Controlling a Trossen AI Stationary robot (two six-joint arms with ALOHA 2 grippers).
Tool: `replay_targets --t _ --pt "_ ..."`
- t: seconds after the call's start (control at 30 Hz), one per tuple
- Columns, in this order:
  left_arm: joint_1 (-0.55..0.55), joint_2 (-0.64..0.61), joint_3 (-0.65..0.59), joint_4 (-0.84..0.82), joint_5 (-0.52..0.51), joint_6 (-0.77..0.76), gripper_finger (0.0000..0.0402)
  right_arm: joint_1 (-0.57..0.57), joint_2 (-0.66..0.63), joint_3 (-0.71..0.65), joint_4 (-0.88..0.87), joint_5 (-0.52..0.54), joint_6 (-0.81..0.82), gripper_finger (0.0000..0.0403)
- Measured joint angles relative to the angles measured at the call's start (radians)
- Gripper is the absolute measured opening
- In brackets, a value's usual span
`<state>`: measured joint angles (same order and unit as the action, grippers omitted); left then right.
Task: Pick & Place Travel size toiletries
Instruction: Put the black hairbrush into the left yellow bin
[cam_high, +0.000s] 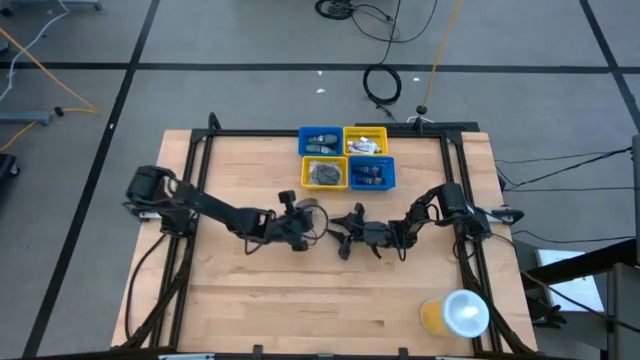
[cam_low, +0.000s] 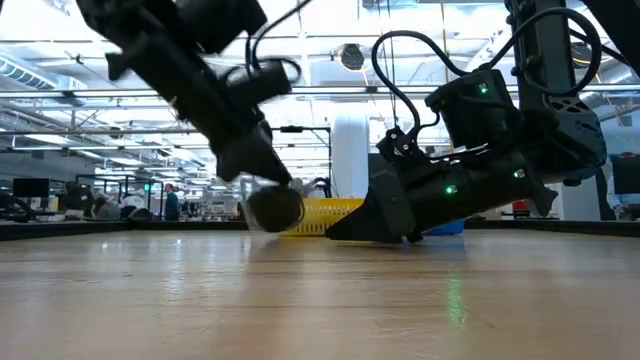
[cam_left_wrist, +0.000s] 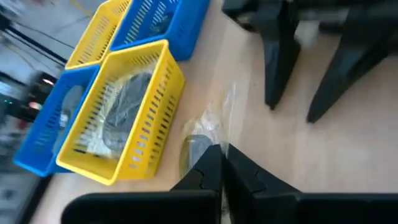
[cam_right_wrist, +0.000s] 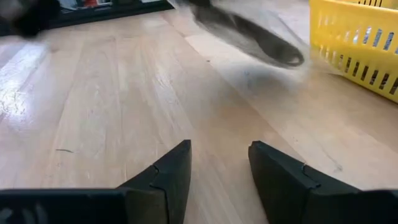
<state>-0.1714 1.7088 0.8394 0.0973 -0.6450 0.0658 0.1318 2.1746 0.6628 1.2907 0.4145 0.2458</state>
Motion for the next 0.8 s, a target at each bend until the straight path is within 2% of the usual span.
replay_targets --t 0.1,0.27,0.37,0.53,0.7,0.8 --pt "0.017 -0.083 -0.018 0.024 0.053 -0.074 0.0002 0.0 0.0 0.0 0.002 0.0 0.002 0.0155" --pt "0.089 -0.155 -0.077 0.244 0.191 -0.103 0.0001 0.0 0.0 0.0 0.003 0.0 0.003 0.0155" --pt "0.15 -0.16 -0.108 0.389 0.221 -0.1 0.0001 0.0 0.0 0.0 0.005 -0.001 0.004 0.0155" --pt "0.27 -0.13 -0.138 0.592 0.268 -0.104 0.0001 0.0 0.0 0.0 0.006 -0.001 0.004 0.0155" --pt "0.381 -0.04 -0.138 0.762 0.433 -0.154 0.0001 0.0 0.0 0.0 0.007 -0.001 0.004 0.0155" --pt "0.424 0.039 -0.138 0.876 0.472 -0.18 0.0 0.0 0.0 0.0 0.007 -0.001 0.004 0.0155"
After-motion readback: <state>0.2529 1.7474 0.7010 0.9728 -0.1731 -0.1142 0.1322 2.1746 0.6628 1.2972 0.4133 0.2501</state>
